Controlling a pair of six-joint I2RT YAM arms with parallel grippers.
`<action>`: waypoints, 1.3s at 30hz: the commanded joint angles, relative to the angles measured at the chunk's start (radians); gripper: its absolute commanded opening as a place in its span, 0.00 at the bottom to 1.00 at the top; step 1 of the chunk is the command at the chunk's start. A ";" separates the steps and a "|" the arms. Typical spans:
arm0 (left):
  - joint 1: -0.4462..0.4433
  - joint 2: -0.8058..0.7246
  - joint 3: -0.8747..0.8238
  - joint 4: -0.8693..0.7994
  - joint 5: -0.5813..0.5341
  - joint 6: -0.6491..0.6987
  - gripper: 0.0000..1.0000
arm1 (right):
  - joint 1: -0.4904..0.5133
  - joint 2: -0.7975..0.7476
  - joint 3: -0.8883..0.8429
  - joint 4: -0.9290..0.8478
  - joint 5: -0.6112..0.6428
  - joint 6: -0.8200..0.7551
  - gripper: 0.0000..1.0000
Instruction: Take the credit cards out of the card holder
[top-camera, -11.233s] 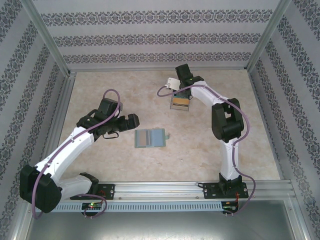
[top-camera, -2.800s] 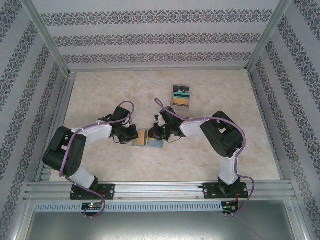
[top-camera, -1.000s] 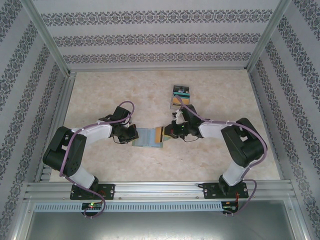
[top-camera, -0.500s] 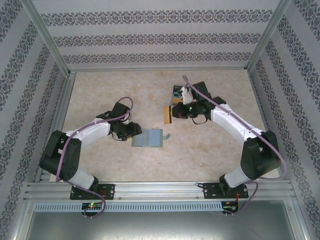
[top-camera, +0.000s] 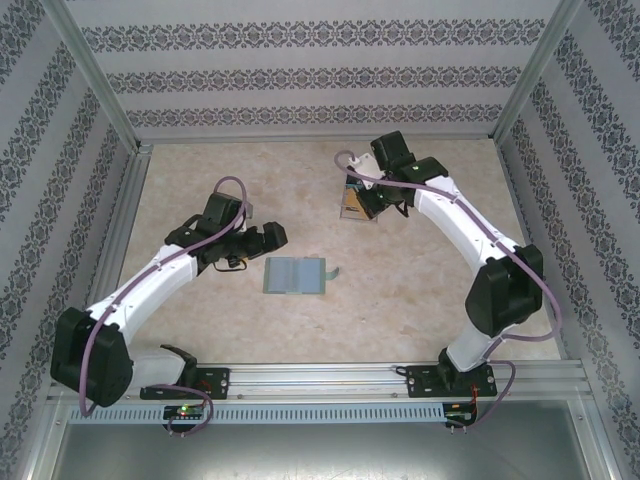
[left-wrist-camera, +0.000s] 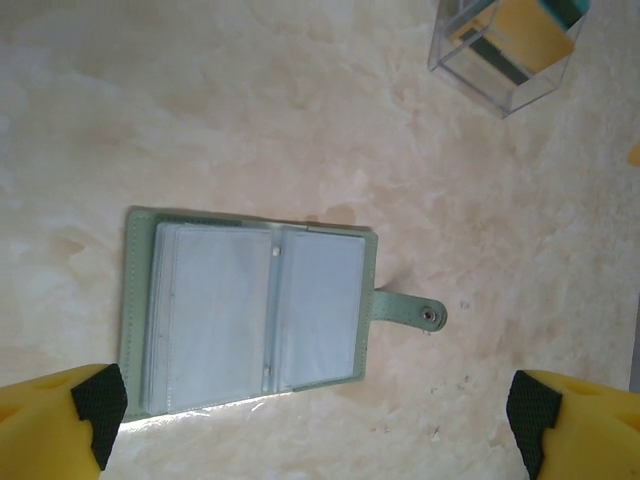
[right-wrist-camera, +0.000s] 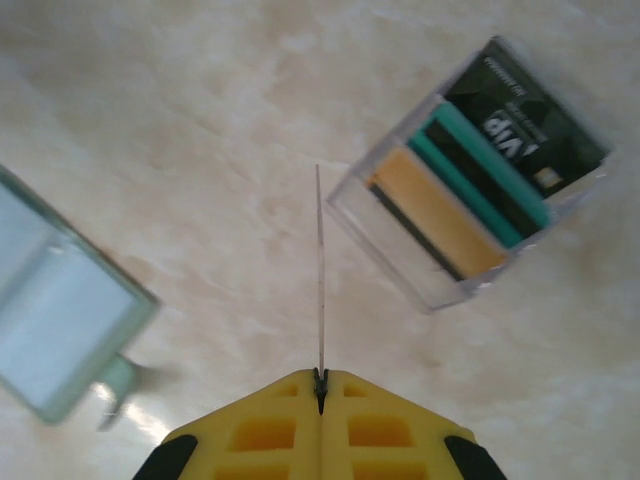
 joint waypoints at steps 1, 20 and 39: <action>0.006 -0.035 -0.010 -0.049 -0.051 -0.017 1.00 | 0.020 0.052 0.074 -0.028 0.181 -0.199 0.00; 0.006 -0.105 -0.031 -0.118 -0.110 -0.022 1.00 | 0.086 0.305 0.133 0.103 0.433 -0.532 0.00; 0.017 -0.134 -0.052 -0.144 -0.123 -0.022 1.00 | 0.081 0.382 0.114 0.114 0.413 -0.525 0.00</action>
